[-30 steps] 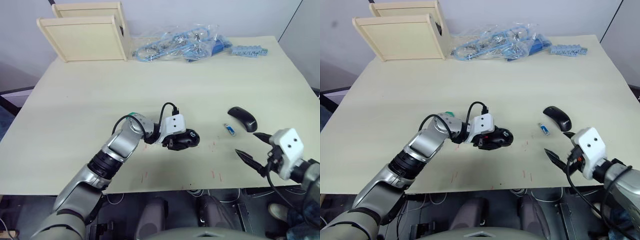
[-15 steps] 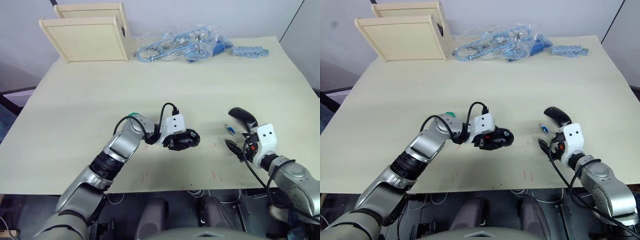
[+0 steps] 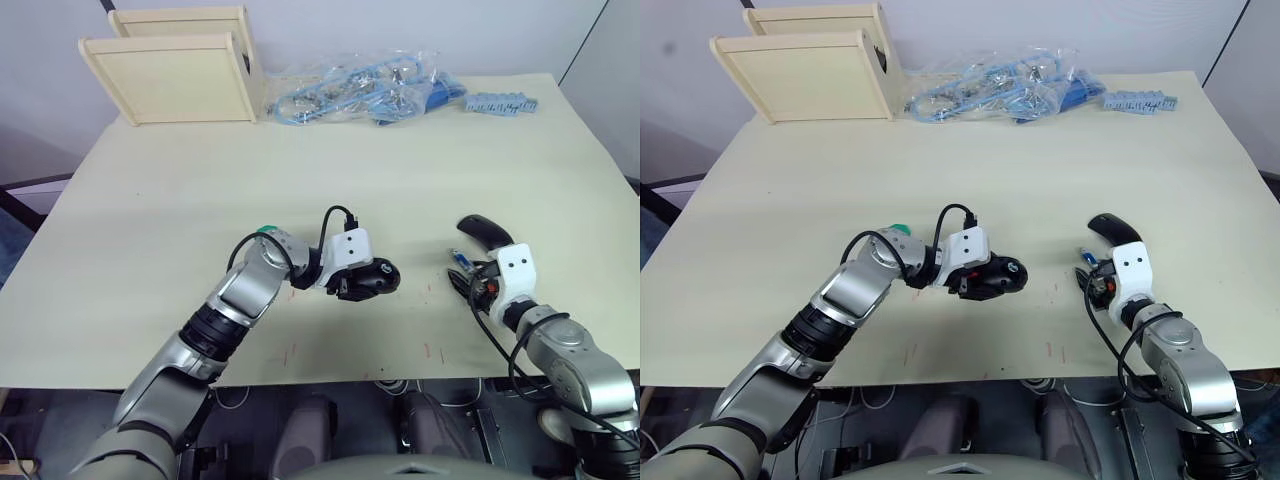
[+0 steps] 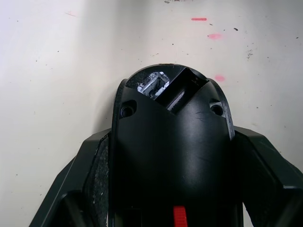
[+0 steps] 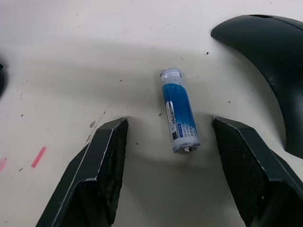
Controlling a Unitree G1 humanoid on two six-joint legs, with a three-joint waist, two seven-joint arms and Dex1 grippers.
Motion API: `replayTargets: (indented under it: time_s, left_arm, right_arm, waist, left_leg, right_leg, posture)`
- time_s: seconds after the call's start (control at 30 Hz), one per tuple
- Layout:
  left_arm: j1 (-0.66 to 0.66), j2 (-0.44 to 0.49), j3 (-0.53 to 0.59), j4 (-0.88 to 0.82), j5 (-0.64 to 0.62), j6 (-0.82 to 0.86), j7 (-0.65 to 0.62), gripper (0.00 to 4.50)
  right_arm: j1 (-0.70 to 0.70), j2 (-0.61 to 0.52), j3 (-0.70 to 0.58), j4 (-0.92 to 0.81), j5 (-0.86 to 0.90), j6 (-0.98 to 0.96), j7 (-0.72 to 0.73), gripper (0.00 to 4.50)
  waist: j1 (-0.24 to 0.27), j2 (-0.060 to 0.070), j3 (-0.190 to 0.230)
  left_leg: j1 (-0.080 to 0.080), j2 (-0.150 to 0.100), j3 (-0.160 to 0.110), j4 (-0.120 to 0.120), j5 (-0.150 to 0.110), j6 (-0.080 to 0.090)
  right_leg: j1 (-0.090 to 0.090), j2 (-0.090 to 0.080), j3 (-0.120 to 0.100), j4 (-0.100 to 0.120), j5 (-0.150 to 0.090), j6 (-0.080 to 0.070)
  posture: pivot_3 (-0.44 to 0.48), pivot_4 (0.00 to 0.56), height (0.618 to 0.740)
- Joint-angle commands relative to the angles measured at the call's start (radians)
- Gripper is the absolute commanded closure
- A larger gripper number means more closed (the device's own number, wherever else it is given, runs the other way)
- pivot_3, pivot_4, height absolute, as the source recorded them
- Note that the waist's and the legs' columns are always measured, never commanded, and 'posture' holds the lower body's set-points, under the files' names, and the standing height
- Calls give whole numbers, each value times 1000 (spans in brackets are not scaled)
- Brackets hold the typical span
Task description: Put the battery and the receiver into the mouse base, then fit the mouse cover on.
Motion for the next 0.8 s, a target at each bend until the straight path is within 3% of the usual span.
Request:
replayTargets:
  time_s: [0.03,0.07,0.13,0.17,0.33,0.57,0.67,0.8]
  left_arm:
    - [23,-11,-26,2,20,9,13,1564]
    - [22,-12,-26,1,20,10,12,1564]
    - [23,-12,-26,-1,21,10,11,1564]
    - [24,-12,-26,-1,21,10,10,1564]
    - [23,-10,-28,0,25,9,9,1564]
    - [19,-10,-26,4,26,10,5,1564]
    - [21,-10,-24,0,25,15,4,1564]
    - [19,-13,-24,-3,24,21,1,1564]
  right_arm:
    - [4,3,-18,-23,-1,-13,8,2887]
    - [7,2,-18,-30,0,-12,11,3156]
    - [12,-3,-18,-43,-1,-8,18,4154]
    - [13,-8,-18,-54,2,-4,26,4351]
    - [-3,-91,-21,-174,11,53,76,4387]
    - [-169,-311,59,-405,76,433,115,4387]
    - [-315,-303,39,-409,236,618,208,4387]
    - [-465,-269,49,-378,309,812,224,4387]
  waist:
    - [0,0,0]
    - [0,0,0]
    - [1,0,0]
    - [1,0,0]
    - [0,0,0]
    - [1,0,0]
    - [0,0,0]
    - [3,0,0]
  left_leg:
    - [0,0,0,0,0,0]
    - [0,0,0,0,0,0]
    - [0,0,0,0,0,0]
    - [0,0,0,0,0,0]
    - [0,0,0,0,0,0]
    - [-1,0,-2,0,0,0]
    - [-1,0,-2,0,0,0]
    - [-2,-1,-4,0,0,0]
  right_leg:
    - [0,0,0,0,0,0]
    - [0,0,0,0,0,0]
    - [0,0,0,0,0,0]
    - [0,0,0,0,0,0]
    - [0,0,0,0,0,0]
    - [0,0,-2,-1,0,0]
    - [0,0,-2,-1,0,0]
    - [0,0,-3,-1,0,0]
  posture:
    - [0,150,740]
    - [0,150,740]
    - [0,150,740]
    - [0,150,740]
    - [0,150,740]
    - [0,150,740]
    - [0,150,740]
    - [0,150,740]
